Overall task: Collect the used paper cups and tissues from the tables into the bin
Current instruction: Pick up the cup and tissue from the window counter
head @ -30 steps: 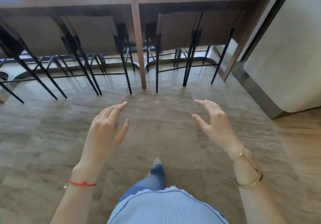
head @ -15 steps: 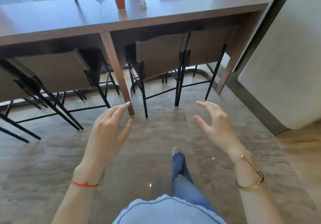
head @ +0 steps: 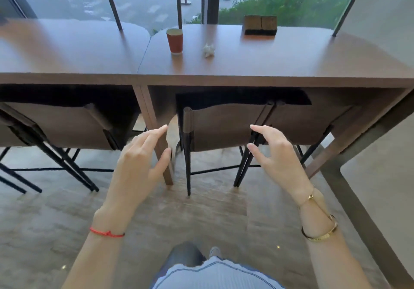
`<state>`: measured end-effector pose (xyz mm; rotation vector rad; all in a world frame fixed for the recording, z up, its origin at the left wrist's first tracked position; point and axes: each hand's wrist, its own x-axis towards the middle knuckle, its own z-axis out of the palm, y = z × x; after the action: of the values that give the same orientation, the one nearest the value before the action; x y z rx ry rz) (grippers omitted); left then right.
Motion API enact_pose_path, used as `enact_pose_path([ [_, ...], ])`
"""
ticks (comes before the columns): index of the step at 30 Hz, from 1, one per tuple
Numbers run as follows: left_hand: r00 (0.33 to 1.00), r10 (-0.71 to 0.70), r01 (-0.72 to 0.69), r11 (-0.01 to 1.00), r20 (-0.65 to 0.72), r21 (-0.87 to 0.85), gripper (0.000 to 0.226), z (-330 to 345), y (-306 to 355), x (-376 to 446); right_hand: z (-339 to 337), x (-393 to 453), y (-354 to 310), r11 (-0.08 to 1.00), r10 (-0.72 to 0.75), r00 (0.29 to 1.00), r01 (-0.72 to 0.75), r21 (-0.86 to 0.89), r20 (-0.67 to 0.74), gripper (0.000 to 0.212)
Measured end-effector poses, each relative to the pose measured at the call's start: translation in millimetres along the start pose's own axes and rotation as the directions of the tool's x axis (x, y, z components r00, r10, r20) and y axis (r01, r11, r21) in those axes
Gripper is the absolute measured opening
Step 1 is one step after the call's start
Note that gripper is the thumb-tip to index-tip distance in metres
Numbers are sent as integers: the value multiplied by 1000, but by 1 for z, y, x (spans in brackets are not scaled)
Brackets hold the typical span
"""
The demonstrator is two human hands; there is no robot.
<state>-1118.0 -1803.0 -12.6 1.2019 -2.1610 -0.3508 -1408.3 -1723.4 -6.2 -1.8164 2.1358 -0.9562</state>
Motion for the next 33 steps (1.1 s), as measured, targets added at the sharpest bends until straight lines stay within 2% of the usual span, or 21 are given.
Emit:
enact_pose_path([
  [9, 996, -77, 79, 996, -46, 40, 52, 33, -47, 148, 32, 183, 22, 994, -103, 994, 102, 36, 43, 45],
  [18, 999, -40, 42, 994, -25, 105, 64, 65, -119, 306, 88, 350, 35, 995, -105, 994, 105, 5, 19, 48],
  [23, 989, -132, 133, 991, -61, 9, 82, 89, -159, 382, 115, 433, 43, 998, -46, 999, 46, -42, 7, 55],
  [28, 972, -236, 234, 964, -4, -128, 105, 122, -187, 441, 139, 490, 58, 993, -7, 995, 19, -113, 101, 62],
  [33, 957, -280, 289, 934, 69, -209, 117, 153, -199, 474, 161, 518, 73, 972, 34, 980, 13, -235, 195, 57],
])
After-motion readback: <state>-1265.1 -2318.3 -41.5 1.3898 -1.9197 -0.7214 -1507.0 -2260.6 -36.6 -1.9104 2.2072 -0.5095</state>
